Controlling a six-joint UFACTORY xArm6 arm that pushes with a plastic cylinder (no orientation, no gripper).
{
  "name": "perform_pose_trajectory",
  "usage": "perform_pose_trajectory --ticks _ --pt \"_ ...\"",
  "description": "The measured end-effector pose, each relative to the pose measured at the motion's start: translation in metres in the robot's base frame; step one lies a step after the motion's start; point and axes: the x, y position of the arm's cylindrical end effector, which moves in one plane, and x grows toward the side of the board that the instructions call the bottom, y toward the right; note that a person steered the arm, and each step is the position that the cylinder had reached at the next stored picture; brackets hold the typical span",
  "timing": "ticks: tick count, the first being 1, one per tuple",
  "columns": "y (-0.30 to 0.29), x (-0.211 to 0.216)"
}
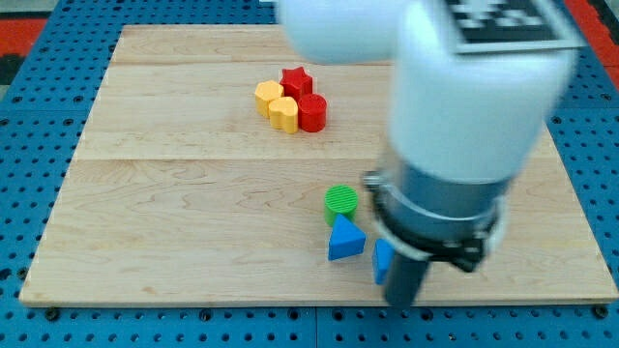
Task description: Place the arm at the right of the green star
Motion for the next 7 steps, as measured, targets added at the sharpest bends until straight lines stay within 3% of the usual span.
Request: perform_pose_trajectory --ticks 2,3,4,5,7 --pt "-0.012 -0.065" --pt "-0.018 -0.056" --pt "0.056 -0.037" --pt "0.104 -0.078" --pt "0.013 -0.098"
